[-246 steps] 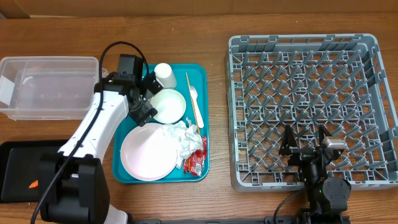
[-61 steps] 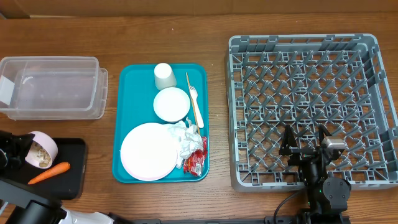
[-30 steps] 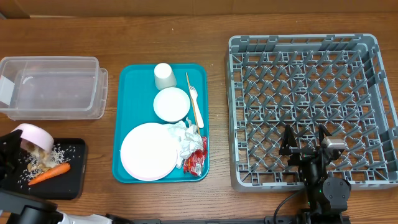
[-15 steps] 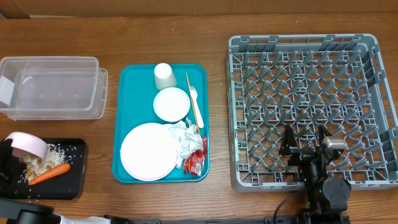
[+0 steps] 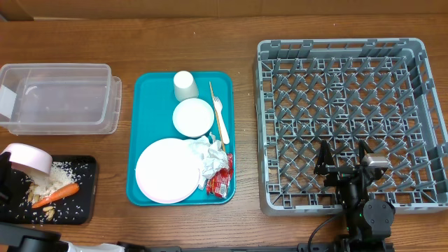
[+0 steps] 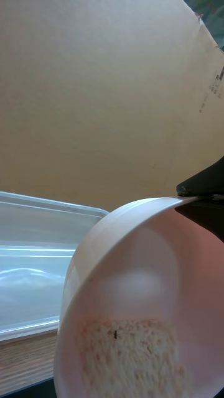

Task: Sort waste into correct bins and load items into the dishwasher
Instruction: 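Tilt the pink bowl to dump rice onto the black tray, then return the empty pink bowl to the teal tray and release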

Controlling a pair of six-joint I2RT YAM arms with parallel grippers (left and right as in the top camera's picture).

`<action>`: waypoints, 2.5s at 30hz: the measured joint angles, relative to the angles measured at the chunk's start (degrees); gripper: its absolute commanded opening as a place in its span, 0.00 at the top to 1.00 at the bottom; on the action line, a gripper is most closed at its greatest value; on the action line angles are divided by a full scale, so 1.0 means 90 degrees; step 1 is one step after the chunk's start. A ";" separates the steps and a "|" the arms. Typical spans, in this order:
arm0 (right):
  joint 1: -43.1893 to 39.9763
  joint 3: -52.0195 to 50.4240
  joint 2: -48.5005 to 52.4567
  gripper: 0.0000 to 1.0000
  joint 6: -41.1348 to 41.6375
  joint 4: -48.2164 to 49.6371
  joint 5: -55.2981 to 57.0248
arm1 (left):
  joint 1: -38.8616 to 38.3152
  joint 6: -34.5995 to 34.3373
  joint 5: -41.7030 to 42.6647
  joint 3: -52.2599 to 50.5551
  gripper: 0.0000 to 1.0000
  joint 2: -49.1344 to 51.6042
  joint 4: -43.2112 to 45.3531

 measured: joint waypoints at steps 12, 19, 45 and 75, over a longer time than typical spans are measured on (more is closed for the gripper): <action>0.0000 0.0000 0.0000 0.00 -0.0002 -0.0002 0.0002 | 0.0044 0.0107 -0.0214 -0.0005 0.96 0.0000 -0.0012; 0.0002 0.0000 0.0000 0.00 0.0000 0.0002 0.0002 | 0.0041 0.0170 -0.0155 -0.0007 0.96 0.0000 0.0260; 0.0000 0.0000 0.0000 0.00 0.0000 0.0000 0.0000 | 0.0024 0.0291 0.0287 -0.0019 0.96 0.0000 0.1054; 0.0000 0.0000 0.0000 0.00 -0.0002 0.0000 0.0000 | -0.0211 -0.0121 0.0916 -0.0041 0.96 0.0000 0.0690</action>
